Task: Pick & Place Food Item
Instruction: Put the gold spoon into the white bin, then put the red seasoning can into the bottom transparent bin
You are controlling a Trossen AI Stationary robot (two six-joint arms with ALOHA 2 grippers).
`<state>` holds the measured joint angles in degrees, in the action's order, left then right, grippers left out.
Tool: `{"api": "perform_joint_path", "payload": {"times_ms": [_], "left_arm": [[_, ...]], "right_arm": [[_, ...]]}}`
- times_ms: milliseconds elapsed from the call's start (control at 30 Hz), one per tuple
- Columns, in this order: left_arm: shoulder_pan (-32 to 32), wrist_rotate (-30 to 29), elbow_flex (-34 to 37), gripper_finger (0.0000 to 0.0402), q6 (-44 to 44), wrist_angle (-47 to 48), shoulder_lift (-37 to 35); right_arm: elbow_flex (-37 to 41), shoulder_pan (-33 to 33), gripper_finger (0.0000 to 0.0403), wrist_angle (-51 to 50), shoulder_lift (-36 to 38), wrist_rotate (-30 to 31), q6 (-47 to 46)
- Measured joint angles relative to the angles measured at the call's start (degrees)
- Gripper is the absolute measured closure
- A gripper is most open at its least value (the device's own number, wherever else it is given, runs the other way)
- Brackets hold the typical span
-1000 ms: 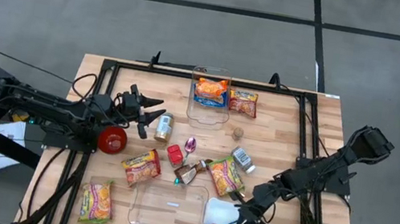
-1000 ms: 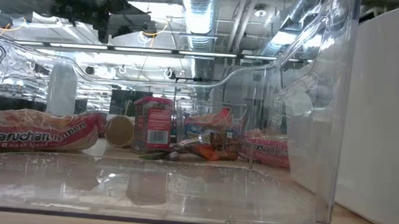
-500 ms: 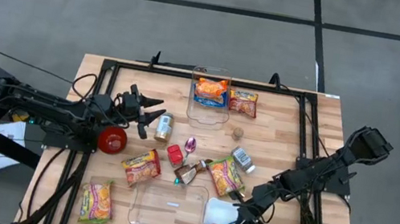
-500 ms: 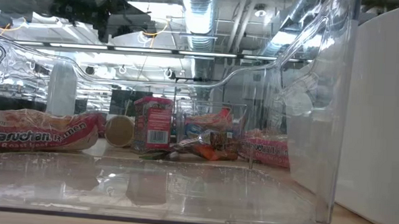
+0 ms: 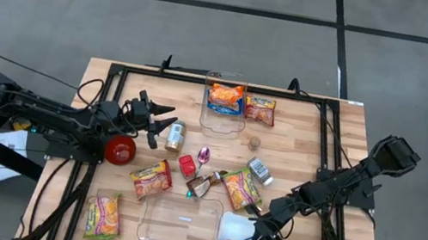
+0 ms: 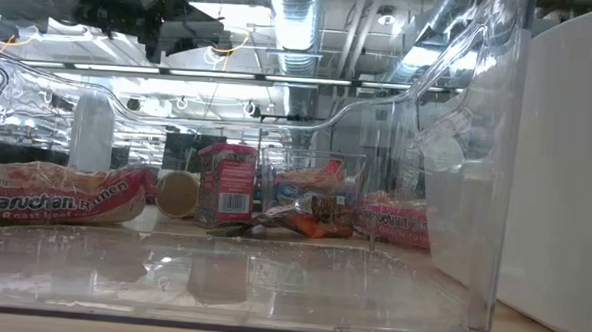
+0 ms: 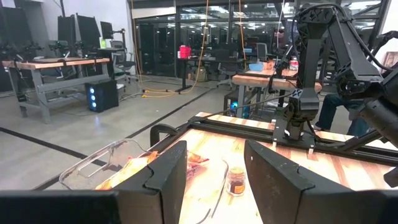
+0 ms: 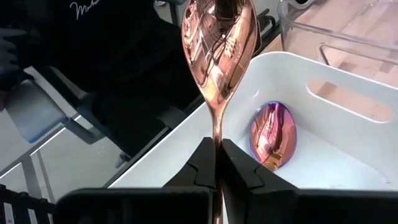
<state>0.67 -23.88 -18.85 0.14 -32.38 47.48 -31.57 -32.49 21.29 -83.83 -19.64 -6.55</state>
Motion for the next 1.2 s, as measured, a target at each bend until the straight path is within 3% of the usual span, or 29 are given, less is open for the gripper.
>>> {"api": "perform_joint_path", "payload": {"times_ms": [233,567,1200], "left_arm": [[0.0,0.0,0.0,0.0247,0.0,0.0,0.0],[0.0,0.0,0.0,0.0247,0.0,0.0,0.0],[0.0,0.38,0.0,0.0247,-0.02,-0.01,0.0]], "right_arm": [[0.0,0.0,0.0399,-0.03,0.0,-0.12,-0.48],[0.0,0.14,0.0336,0.25,0.02,-1.32,-2.12],[0.0,0.42,0.0331,0.48,0.07,-1.31,-2.48]]}}
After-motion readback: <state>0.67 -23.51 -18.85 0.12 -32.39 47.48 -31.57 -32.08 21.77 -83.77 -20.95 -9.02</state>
